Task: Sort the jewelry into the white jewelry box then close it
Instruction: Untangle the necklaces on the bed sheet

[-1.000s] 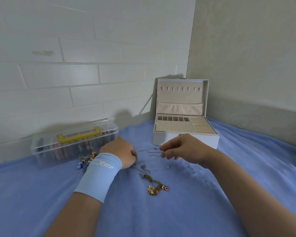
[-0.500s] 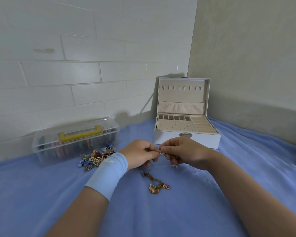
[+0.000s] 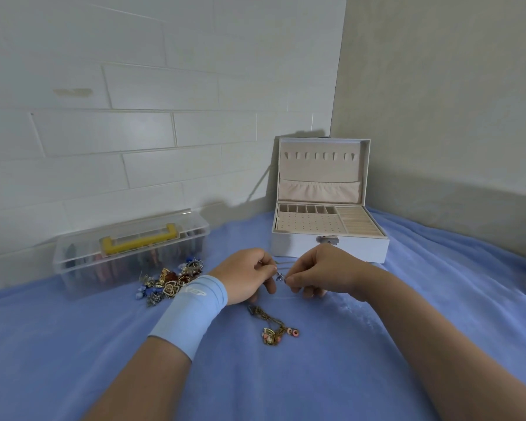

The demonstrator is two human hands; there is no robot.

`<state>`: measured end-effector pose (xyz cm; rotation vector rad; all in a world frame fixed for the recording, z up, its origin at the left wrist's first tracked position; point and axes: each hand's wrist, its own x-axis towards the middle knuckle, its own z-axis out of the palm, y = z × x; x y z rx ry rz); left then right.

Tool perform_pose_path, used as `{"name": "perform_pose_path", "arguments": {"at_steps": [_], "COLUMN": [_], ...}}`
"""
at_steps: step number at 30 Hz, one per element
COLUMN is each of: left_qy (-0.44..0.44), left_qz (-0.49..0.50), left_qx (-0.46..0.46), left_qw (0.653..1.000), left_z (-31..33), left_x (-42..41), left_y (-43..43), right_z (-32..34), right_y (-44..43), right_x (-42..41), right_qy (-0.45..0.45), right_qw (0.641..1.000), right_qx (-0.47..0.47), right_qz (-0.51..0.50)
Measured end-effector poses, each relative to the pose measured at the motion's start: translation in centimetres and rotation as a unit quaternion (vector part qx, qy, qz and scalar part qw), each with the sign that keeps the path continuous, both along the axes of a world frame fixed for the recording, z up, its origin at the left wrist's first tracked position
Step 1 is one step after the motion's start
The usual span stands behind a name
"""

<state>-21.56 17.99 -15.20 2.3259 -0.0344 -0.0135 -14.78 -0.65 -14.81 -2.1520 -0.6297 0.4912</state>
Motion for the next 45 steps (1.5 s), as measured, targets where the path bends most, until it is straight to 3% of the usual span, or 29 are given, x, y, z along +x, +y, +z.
{"name": "perform_pose_path", "arguments": {"at_steps": [8, 19, 27, 32, 40, 45], "left_qy": [-0.067, -0.036, -0.079, -0.088, -0.067, -0.068], "left_qz": [0.009, -0.018, 0.004, 0.005, -0.048, -0.015], "left_qx": [0.021, -0.016, 0.034, 0.129, 0.072, 0.031], "left_qw": [0.997, 0.999, 0.996, 0.988, 0.994, 0.997], "left_z": [-0.2, -0.3, -0.4, -0.1, 0.7, 0.1], "left_x": [0.1, 0.1, 0.2, 0.1, -0.5, -0.1], "left_y": [0.2, 0.5, 0.9, 1.0, 0.7, 1.0], "right_z": [0.7, 0.3, 0.2, 0.1, -0.1, 0.0], "right_y": [0.0, 1.0, 0.7, 0.5, 0.4, 0.8], "right_x": [-0.7, -0.8, -0.7, -0.3, -0.4, -0.7], "right_qy": [0.042, 0.033, 0.019, -0.011, -0.001, 0.027], "right_qw": [0.998, 0.995, 0.999, 1.000, 0.999, 0.998], "right_qx": [0.056, 0.093, 0.029, 0.025, 0.045, 0.046], "right_qz": [-0.012, -0.024, -0.016, -0.009, 0.023, 0.017]}}
